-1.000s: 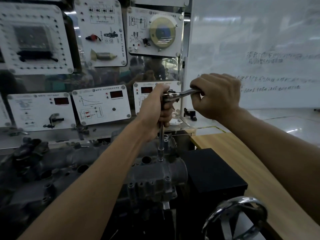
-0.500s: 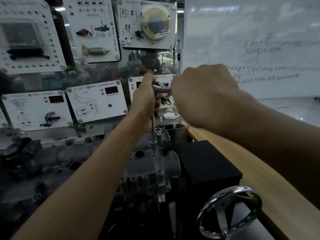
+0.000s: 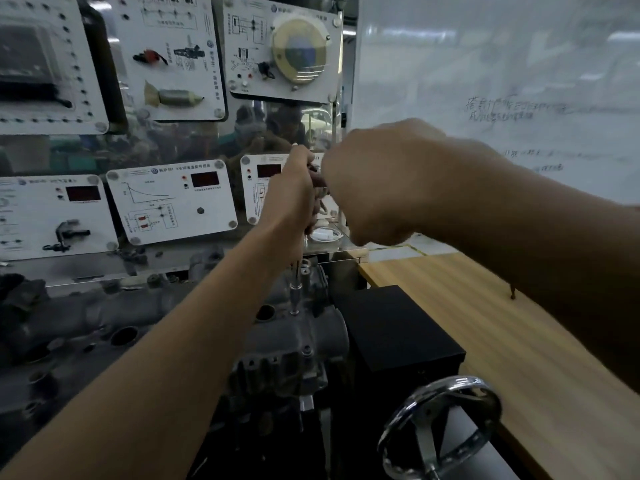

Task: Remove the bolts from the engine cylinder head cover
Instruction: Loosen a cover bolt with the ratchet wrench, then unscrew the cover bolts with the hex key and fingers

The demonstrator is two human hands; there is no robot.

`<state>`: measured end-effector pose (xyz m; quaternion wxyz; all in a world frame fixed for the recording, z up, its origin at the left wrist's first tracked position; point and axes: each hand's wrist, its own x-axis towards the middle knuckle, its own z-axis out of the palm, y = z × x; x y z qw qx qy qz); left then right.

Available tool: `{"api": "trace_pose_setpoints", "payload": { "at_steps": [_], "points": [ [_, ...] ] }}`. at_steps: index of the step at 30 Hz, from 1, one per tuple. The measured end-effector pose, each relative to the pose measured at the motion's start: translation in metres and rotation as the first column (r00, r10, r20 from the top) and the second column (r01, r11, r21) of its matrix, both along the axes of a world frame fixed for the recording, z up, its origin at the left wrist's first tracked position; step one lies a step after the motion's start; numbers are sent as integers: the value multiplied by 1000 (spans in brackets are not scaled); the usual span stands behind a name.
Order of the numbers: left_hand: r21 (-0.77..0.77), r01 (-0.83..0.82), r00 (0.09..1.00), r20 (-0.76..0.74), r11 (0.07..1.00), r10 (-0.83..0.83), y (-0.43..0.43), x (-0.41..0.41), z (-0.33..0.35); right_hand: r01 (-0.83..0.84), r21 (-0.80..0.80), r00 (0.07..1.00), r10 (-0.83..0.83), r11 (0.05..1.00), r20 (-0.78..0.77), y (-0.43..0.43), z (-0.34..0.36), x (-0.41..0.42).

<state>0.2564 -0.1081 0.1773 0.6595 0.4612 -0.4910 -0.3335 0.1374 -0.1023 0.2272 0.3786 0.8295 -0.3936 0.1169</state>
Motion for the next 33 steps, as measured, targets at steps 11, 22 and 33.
{"api": "trace_pose_setpoints", "payload": {
  "at_steps": [11,22,33],
  "points": [
    [-112,254,965,100,961,-243,16,-1,4,-357,15,762,282,934,582,-40,0,-18],
    [87,419,543,774,904,-326,-29,-187,-65,17,764,429,-695,645,577,-12,-63,-296],
    [270,333,263,893,903,-364,-41,-331,-225,170,924,339,-901,343,272,-22,-229,-434]
  ]
}}
